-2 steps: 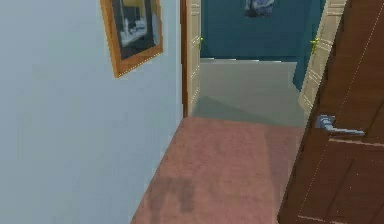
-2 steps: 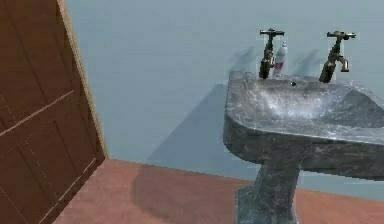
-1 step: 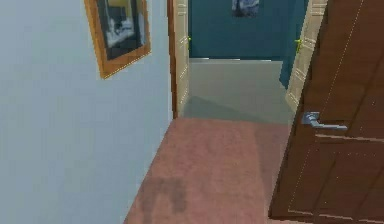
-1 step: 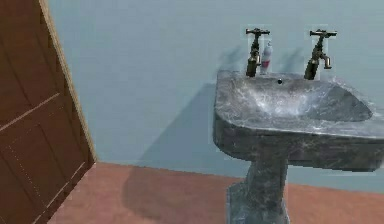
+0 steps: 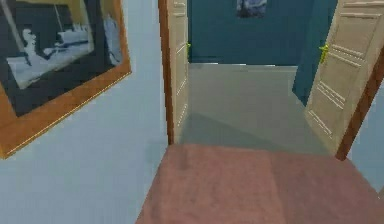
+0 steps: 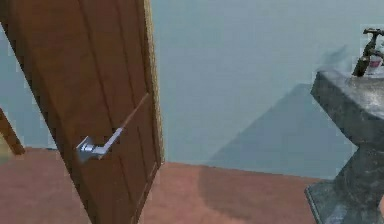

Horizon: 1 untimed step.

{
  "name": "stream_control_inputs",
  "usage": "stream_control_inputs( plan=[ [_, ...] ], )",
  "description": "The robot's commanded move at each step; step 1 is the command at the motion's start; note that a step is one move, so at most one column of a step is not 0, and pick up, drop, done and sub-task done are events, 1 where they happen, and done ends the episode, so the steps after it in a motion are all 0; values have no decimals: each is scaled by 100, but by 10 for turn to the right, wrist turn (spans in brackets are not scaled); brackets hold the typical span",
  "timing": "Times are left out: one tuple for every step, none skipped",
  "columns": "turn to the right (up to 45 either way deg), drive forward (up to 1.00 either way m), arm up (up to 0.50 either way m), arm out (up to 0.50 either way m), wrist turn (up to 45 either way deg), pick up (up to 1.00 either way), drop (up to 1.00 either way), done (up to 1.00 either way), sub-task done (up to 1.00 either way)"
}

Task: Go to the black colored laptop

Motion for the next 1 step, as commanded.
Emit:
stream_control_inputs(
  plan=[
    [60,0,0,0,0,0,0,0,0]
  ],
)
